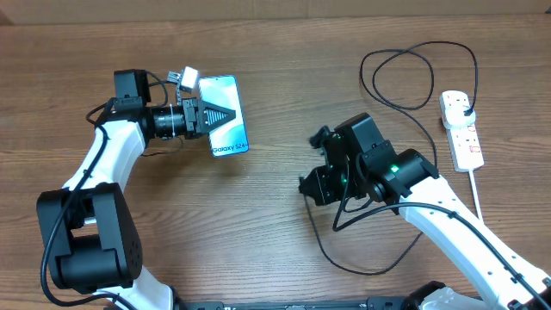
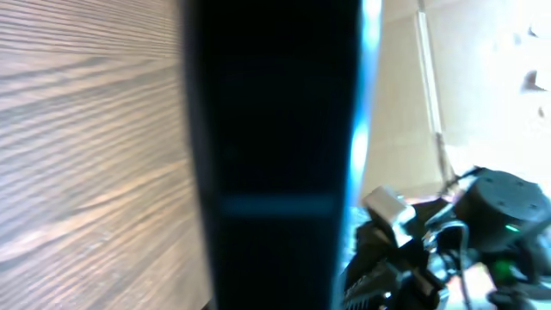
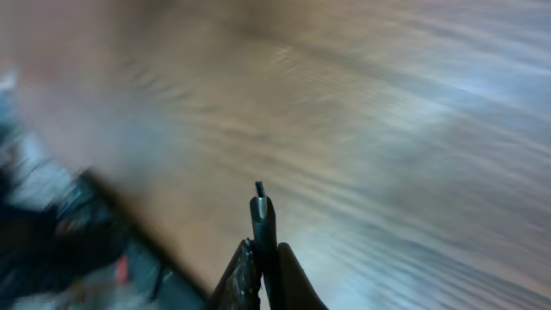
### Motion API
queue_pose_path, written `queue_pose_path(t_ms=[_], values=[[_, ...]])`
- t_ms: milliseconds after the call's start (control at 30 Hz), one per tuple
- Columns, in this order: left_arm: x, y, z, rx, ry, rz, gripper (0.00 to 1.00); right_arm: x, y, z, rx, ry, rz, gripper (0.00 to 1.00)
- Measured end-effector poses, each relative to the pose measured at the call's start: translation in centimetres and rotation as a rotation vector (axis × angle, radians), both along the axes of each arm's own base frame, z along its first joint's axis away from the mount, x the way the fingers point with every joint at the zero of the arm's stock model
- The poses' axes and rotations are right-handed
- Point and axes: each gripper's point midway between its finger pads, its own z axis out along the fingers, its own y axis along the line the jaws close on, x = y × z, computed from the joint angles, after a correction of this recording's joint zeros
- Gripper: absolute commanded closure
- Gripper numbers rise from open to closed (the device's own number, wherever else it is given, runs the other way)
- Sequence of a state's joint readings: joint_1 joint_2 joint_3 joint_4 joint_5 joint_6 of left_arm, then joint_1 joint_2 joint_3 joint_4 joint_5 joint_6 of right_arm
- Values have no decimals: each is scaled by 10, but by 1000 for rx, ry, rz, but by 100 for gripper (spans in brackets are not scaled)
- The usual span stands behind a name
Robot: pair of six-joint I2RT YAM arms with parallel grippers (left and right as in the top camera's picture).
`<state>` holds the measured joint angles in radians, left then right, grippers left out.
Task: Plug charger to phone and switch on socket
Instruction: 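Lift the plug with the right gripper toward the phone's bottom port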
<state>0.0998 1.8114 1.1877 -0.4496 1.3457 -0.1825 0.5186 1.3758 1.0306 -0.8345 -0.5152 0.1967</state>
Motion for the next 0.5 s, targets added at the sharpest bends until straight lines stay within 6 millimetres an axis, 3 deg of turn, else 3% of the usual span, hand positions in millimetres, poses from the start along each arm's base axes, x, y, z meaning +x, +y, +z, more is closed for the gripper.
queue_pose_path(t_ms=[233, 500], values=[[-10, -3, 12, -52, 23, -26, 96, -17, 50, 21, 431, -52, 221, 96], [-31, -26, 53, -92, -26, -102, 96, -26, 65, 61, 641, -55, 323, 96]])
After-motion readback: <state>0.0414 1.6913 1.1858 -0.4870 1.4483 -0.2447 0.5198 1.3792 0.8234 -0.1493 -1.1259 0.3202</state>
